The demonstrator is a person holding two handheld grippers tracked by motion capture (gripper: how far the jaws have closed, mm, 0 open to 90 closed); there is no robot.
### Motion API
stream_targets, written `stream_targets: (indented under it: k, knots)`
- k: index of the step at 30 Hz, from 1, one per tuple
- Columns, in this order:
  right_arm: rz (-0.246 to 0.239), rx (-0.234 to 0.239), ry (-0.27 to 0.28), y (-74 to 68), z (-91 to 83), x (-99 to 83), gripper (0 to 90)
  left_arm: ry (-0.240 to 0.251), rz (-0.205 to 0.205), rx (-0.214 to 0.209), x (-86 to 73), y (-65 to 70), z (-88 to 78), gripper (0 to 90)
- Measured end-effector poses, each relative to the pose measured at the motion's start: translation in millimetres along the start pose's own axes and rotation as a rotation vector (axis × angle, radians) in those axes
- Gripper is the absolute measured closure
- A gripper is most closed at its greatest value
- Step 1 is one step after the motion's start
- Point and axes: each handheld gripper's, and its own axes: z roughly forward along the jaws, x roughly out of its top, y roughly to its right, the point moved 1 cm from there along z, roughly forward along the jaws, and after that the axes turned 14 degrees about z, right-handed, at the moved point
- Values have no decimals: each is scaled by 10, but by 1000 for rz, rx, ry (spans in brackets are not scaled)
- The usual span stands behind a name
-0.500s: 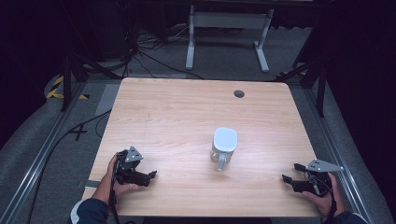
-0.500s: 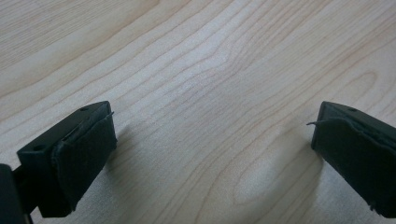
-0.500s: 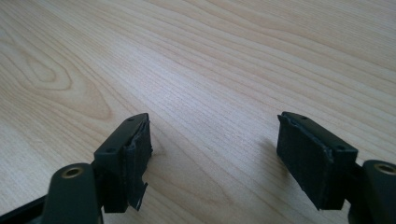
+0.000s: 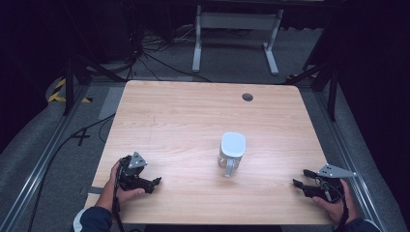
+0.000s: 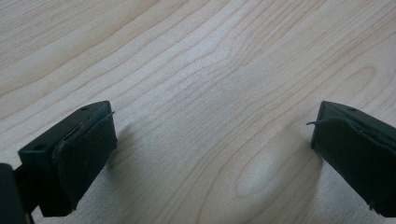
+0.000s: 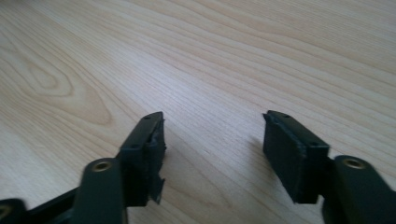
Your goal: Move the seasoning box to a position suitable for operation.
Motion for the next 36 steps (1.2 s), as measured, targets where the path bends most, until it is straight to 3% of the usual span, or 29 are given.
stream_targets:
  k: [3, 7, 14, 24, 31, 36]
  knots:
    - [10, 49, 41, -57, -70, 108, 574, 0, 0, 0, 0, 0, 0, 3]
    - [5, 129, 97, -178, -138, 284, 706, 0, 0, 1, 0, 1, 0, 3]
    - [-69, 220, 152, -492, -138, 541, 849, 0, 0, 0, 0, 1, 0, 3]
    - [-179, 345, 227, -1087, -28, 998, 889, 3, -2, 0, -1, 1, 2, 4]
    - [-238, 402, 217, -1442, 106, 1131, 890, 4, -2, 1, -1, 1, 2, 4]
    - [-265, 411, 205, -1561, 196, 1160, 889, 4, 1, -5, 0, -2, 4, 3]
